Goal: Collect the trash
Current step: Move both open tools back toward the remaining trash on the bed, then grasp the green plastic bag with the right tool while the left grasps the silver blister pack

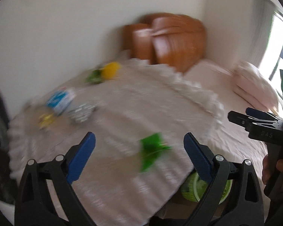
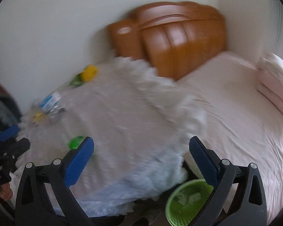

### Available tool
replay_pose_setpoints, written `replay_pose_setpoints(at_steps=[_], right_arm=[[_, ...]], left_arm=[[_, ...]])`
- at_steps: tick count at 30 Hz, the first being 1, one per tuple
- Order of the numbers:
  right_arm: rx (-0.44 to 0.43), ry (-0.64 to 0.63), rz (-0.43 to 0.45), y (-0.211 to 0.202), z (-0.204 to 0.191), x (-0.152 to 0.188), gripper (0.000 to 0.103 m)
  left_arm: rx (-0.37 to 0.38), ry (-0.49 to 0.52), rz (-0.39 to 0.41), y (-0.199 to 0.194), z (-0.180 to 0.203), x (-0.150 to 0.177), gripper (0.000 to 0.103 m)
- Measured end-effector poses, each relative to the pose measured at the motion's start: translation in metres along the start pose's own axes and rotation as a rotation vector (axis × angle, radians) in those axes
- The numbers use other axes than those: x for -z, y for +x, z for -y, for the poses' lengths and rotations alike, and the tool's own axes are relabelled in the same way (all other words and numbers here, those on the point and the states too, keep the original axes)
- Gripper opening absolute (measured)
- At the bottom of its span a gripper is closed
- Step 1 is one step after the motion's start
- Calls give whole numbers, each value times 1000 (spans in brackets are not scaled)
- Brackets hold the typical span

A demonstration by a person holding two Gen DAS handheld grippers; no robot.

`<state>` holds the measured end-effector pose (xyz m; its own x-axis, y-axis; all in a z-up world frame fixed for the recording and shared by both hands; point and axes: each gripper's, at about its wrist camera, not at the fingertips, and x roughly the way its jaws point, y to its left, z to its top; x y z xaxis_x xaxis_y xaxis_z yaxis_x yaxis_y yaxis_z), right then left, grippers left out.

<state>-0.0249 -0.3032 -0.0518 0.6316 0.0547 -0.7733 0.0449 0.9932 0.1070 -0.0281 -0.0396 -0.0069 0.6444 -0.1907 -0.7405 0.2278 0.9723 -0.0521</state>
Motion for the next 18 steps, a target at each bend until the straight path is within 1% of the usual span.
replay_pose_setpoints(at_steps=[5, 9, 14, 18], right_arm=[[-81, -66, -37, 23, -53, -3, 100], [-112, -96, -97, 44, -80, 3, 100], [-139, -103, -176, 65, -97, 17, 100], [-155, -105, -244, 94, -117, 26, 100]], left_arm=[[-115, -106, -20, -8, -61, 21, 91], [-164, -150, -38, -7, -89, 33, 91], [-170, -163, -63, 3, -101, 36, 91], [-159, -170, -77, 12, -109, 37, 91]])
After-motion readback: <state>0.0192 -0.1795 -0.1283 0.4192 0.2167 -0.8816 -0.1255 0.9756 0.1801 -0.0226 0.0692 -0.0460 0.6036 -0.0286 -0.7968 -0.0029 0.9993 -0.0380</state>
